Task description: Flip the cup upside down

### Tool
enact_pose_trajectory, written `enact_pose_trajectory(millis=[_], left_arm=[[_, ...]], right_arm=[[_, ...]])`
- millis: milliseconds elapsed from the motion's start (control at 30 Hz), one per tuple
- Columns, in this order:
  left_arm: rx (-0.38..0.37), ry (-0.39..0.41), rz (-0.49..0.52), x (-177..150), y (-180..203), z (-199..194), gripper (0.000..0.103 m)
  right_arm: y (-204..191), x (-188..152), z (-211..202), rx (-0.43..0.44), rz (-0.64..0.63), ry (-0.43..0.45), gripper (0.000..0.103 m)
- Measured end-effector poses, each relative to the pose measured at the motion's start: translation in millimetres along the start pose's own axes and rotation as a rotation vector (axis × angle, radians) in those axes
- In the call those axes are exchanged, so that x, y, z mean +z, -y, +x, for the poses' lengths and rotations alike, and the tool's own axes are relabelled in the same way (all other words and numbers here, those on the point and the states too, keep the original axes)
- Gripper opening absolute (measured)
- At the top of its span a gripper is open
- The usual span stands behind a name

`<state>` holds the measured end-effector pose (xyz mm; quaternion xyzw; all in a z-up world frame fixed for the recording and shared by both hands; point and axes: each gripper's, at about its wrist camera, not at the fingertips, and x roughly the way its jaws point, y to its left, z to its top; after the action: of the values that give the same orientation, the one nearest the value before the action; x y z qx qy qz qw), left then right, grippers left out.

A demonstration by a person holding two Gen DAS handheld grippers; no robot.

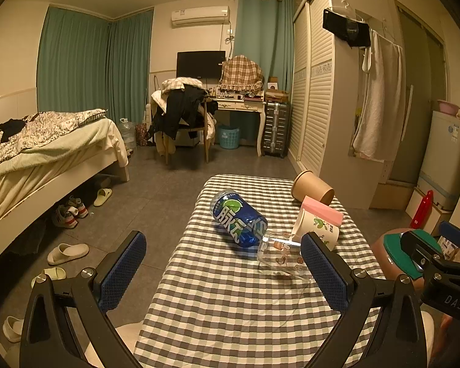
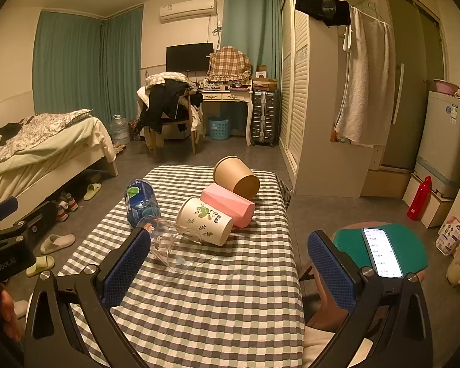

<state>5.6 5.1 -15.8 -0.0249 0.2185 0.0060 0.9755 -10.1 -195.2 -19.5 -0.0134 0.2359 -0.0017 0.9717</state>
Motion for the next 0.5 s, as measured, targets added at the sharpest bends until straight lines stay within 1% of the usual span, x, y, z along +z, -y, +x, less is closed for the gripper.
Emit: enact_pose_trajectory(millis=[500], left_arm=[[0.003, -0.005, 0.002, -2.8, 2.8, 0.8, 0.103]], right_arm=[[0.6, -3.9, 1.9, 0.004, 0.001, -0.004, 0.103]])
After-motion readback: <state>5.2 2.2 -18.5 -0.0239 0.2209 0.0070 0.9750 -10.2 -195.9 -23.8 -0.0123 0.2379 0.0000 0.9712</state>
